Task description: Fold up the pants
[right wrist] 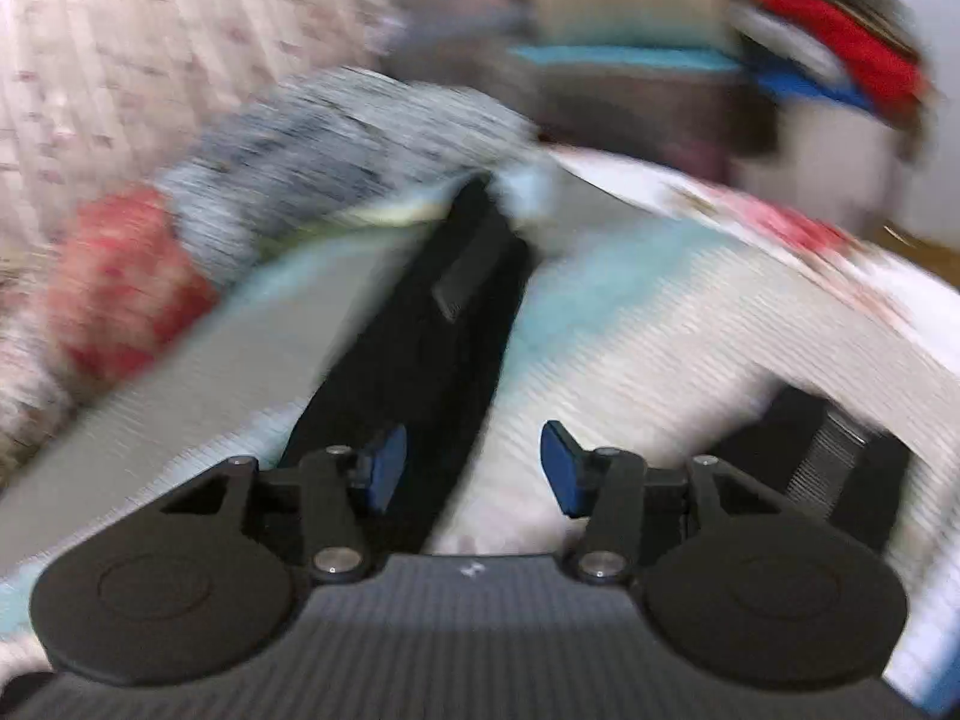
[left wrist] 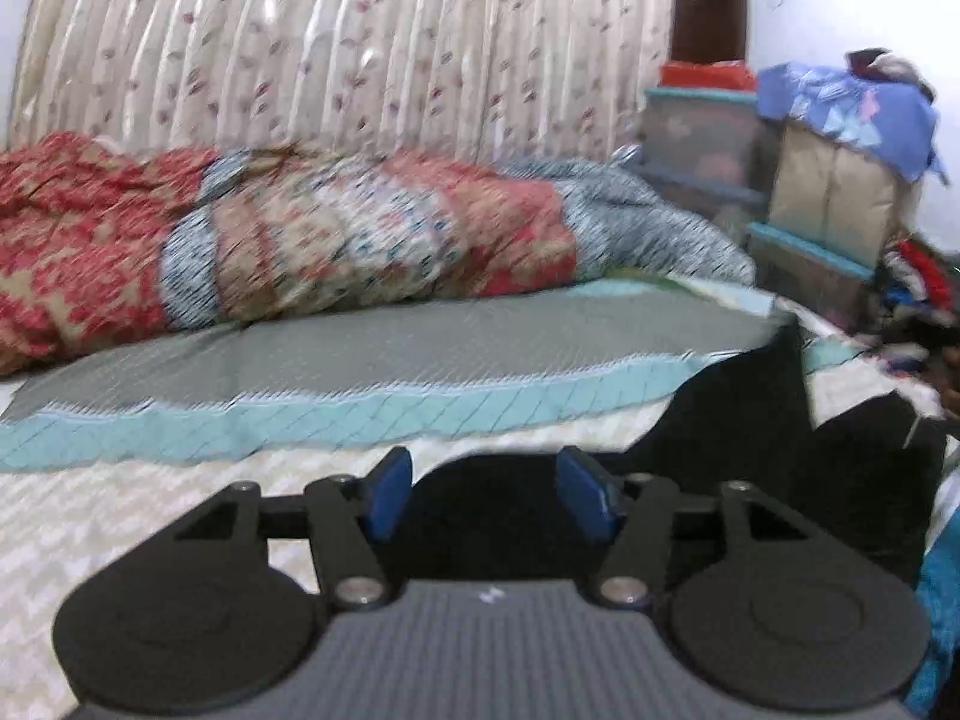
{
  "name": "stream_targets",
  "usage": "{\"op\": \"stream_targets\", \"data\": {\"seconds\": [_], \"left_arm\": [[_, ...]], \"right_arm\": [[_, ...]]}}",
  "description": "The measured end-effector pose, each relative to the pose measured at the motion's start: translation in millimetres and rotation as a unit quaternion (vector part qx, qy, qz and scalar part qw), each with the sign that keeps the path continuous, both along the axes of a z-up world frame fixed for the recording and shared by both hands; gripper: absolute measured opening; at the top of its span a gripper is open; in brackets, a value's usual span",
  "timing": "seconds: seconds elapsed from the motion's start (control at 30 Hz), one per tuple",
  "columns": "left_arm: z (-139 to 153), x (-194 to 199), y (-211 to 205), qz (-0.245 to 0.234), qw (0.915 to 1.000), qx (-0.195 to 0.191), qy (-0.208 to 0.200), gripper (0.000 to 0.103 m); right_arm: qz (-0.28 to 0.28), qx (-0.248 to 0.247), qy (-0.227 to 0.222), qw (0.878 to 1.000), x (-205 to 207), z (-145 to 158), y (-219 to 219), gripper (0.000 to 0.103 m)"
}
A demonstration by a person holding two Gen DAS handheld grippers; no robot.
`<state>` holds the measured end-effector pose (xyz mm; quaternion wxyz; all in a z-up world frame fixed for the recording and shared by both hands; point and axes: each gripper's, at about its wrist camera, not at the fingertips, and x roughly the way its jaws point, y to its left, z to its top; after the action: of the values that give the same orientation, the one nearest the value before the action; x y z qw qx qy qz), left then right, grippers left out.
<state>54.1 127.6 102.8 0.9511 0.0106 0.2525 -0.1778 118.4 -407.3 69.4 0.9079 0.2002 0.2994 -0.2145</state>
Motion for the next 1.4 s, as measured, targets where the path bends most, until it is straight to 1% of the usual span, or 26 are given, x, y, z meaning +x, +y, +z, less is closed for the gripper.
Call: {"op": "stream_targets", "data": {"seconds": [0.07, 0.13, 0.2, 0.27, 0.33, 0.37, 0.4, 0.43, 0.5, 0.53, 0.57, 0.6, 0.63, 0.7, 0.73, 0.77, 0.8, 0.83, 0.87, 0.93, 1.0, 1.07, 1.2, 1.27, 1.33, 1.4], "left_arm": [[-3, 10, 17, 0.032, 0.9989, -0.01, 0.033, 0.056], [-7, 27, 33, 0.05, 0.9957, -0.035, 0.07, 0.056], [-18, 54, 44, 0.057, 0.9918, -0.049, 0.103, 0.061], [-37, 85, 49, 0.068, 0.987, -0.046, 0.138, 0.067], [-60, 112, 45, 0.07, 0.98, -0.049, 0.18, 0.067], [-72, 123, 38, 0.066, 0.9748, -0.06, 0.205, 0.063], [-79, 125, 33, 0.06, 0.9729, -0.064, 0.214, 0.058], [-83, 126, 18, 0.05, 0.9756, -0.05, 0.208, 0.047], [-81, 118, -7, 0.05, 0.9855, 0.006, 0.162, 0.026], [-77, 111, -13, 0.059, 0.9876, 0.026, 0.143, 0.016], [-70, 108, -8, 0.074, 0.9879, 0.02, 0.135, 0.016], [-61, 109, 6, 0.102, 0.9864, -0.002, 0.129, 0.016], [-50, 109, 28, 0.144, 0.9815, -0.031, 0.122, 0.015], [-36, 102, 74, 0.22, 0.9671, -0.079, 0.1, 0.015], [-31, 97, 97, 0.257, 0.9564, -0.106, 0.089, 0.015], [-29, 93, 111, 0.294, 0.9463, -0.107, 0.081, 0.015], [-29, 91, 119, 0.327, 0.9373, -0.093, 0.075, 0.015], [-32, 91, 126, 0.349, 0.9304, -0.079, 0.079, 0.015], [-37, 94, 130, 0.355, 0.9271, -0.077, 0.093, 0.015], [-47, 100, 131, 0.344, 0.9279, -0.083, 0.119, 0.016], [-51, 102, 119, 0.338, 0.9327, -0.052, 0.113, 0.018], [-53, 104, 109, 0.336, 0.9353, -0.038, 0.106, 0.018], [-51, 106, 114, 0.341, 0.9327, -0.052, 0.105, 0.018], [-49, 104, 119, 0.343, 0.9312, -0.06, 0.106, 0.018], [-48, 104, 119, 0.342, 0.9317, -0.063, 0.106, 0.018], [-46, 104, 118, 0.34, 0.9327, -0.059, 0.105, 0.018]], "right_arm": [[-0.022, 0.016, 0.01, 1.0, -25, -17, -2, 0.053], [-0.023, 0.027, 0.016, 0.999, -36, -29, 9, 0.053], [-0.007, 0.031, 0.021, 0.999, -43, -34, 10, 0.053], [0.017, 0.03, 0.022, 0.999, -36, -34, 15, 0.053], [0.032, 0.031, 0.013, 0.999, -32, -32, 20, 0.053], [0.039, 0.034, 0.006, 0.999, -28, -27, 23, 0.053], [0.045, 0.035, 0.001, 0.998, -25, -24, 24, 0.053], [0.053, 0.032, -0.002, 0.998, -19, -22, 30, 0.053], [0.064, 0.02, -0.003, 0.998, -12, -23, 24, 0.053], [0.067, 0.013, -0.002, 0.998, -9, -24, 26, 0.053], [0.071, 0.006, 0.0, 0.997, -4, -26, 26, 0.053], [0.073, 0.001, 0.0, 0.997, -4, -25, 27, 0.053], [0.074, -0.004, -0.001, 0.997, -2, -24, 27, 0.053], [0.071, -0.014, -0.004, 0.997, 1, -21, 24, 0.053], [0.069, -0.019, -0.006, 0.997, 2, -19, 20, 0.053], [0.068, -0.022, -0.008, 0.997, 4, -17, 16, 0.053], [0.067, -0.025, -0.009, 0.997, 5, -16, 12, 0.053], [0.066, -0.028, -0.009, 0.997, 7, -17, 7, 0.053], [0.065, -0.031, -0.007, 0.997, 9, -17, 3, 0.053], [0.062, -0.04, -0.002, 0.997, 16, -19, -5, 0.053], [0.057, -0.048, 0.004, 0.997, 28, -19, -14, 0.053], [0.058, -0.052, 0.002, 0.997, 42, -17, -21, 0.053], [0.097, -0.073, 0.003, 0.993, 81, -14, -23, 0.053], [0.09, -0.09, 0.019, 0.992, 97, -18, -27, 0.054], [0.054, -0.062, 0.012, 0.997, 99, -23, -43, 0.057], [0.02, 0.022, -0.015, 0.999, 90, -30, -63, 0.059]]}}
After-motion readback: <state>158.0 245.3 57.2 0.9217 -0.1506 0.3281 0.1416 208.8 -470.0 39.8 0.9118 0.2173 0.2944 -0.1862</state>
